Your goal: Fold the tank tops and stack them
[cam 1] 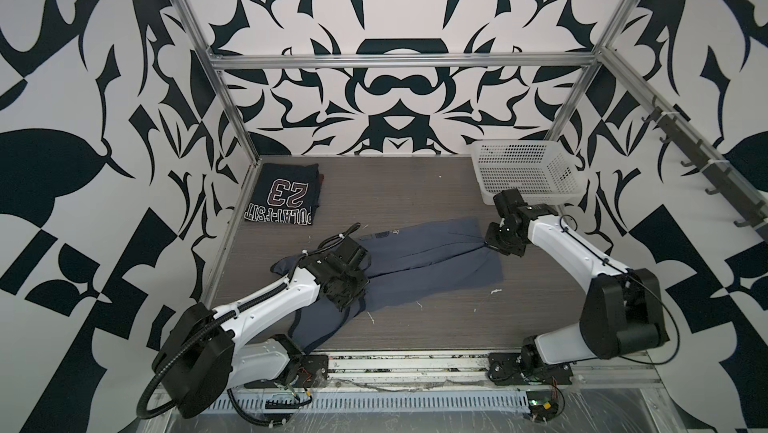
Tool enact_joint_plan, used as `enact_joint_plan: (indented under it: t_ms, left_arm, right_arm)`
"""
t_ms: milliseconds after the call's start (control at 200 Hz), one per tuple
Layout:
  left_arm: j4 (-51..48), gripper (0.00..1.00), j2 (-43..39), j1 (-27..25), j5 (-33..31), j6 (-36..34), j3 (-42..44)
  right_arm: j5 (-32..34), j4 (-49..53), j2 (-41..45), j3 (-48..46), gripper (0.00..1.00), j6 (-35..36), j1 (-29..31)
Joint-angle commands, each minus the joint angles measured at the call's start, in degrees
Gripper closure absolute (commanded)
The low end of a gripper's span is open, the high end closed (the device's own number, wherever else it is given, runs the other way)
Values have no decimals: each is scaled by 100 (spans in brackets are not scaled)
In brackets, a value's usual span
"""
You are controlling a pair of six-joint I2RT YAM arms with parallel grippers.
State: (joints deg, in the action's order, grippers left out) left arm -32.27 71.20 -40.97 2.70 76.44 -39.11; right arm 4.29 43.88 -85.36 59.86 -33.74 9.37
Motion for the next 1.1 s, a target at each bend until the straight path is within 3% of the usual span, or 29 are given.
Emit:
enact_joint_plan:
  t_ms: [0,175,230,405,520,655,825,950,1095]
  left_arm:
    - [177,90,418,170,162,-351,-70]
    - [285,84,693,450,82,-465,-33]
    - [277,75,669,537,-11,-455,23]
    - [-41,51,233,713,-509,-518,-11]
    - [-609,37,-198,645,-851,-844,-333]
    - [-1294,36,-404,-31,-1510,-763,-626]
    - [-1249,38,58,-789,-1549,-660,-937]
    - [-586,45,767,-842,-1167,-895,-1046]
    - [70,52,1285,-554,-991,-1045,-977]
  right_arm:
    - [177,-258,-152,219,100,95,-111]
    - [291,-411,-519,360,100,107,-152]
    - [303,-470,-625,407,100,132,-150]
    - [624,-359,-805,614,65,228,-180]
    - [624,-140,-513,640,56,383,-165]
    - [173,-122,115,346,52,534,14]
    - [-424,-319,460,-110,51,399,601]
    - [-818,-642,155,-275,51,258,711]
    - [-1138,-1065,-390,-260,51,187,715]
